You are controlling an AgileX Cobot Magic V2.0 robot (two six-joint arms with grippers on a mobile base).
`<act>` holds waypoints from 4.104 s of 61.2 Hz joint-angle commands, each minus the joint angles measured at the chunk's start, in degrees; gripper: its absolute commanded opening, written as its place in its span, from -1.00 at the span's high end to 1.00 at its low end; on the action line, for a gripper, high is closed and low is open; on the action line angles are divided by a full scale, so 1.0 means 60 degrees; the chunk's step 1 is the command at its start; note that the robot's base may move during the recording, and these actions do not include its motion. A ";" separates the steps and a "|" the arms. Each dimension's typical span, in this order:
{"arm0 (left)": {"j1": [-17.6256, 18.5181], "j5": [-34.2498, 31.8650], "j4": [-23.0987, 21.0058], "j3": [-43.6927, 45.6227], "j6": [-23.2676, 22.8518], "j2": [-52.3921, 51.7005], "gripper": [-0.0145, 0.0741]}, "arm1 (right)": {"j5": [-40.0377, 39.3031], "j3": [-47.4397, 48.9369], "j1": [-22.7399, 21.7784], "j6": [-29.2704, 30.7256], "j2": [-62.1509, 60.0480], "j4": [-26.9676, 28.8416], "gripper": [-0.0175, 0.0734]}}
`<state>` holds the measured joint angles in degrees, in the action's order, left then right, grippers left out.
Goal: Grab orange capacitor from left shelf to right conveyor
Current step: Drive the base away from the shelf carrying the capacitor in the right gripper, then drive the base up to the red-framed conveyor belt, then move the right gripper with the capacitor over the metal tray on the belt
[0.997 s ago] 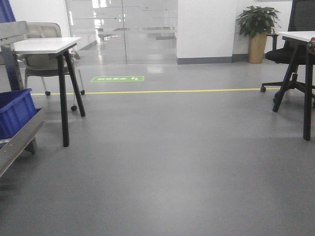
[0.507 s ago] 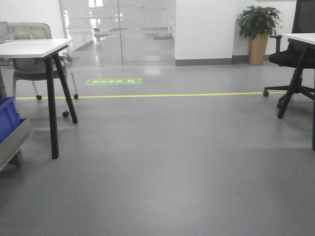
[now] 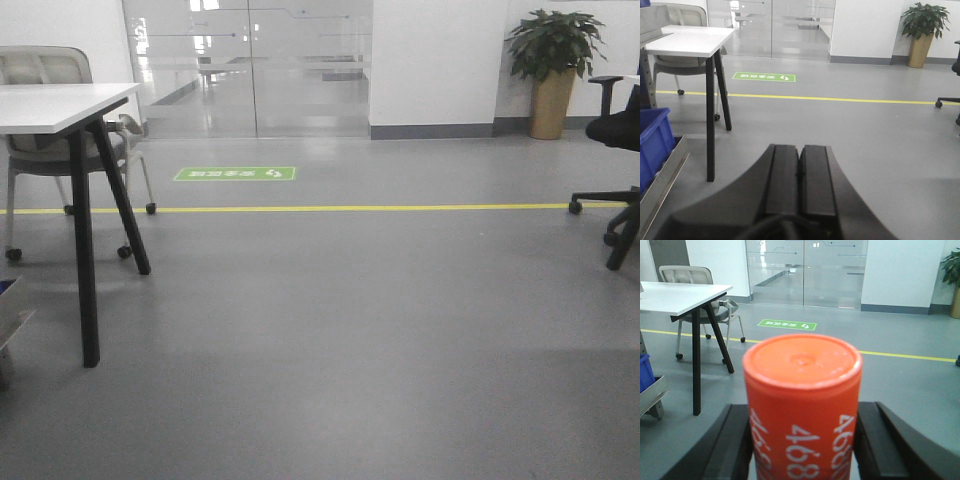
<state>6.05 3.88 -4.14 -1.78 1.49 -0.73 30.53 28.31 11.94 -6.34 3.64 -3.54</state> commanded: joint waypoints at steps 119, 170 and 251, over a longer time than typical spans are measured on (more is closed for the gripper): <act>0.0020 -0.0852 -0.0017 0.0031 -0.0016 -0.0105 0.96 | -0.0845 0.0273 -0.0045 0.0063 0.0135 -0.0141 0.31; -0.0035 -0.0852 -0.0017 0.0031 -0.0016 -0.0105 0.96 | -0.0845 0.0273 -0.0045 0.0063 0.0135 -0.0141 0.31; -0.0035 -0.0852 -0.0017 0.0031 -0.0016 -0.0105 0.96 | -0.0942 0.0273 -0.0045 0.0063 0.0135 -0.0141 0.31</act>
<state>5.95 3.88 -4.14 -1.78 1.49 -0.73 30.93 28.31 11.94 -6.34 3.64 -3.54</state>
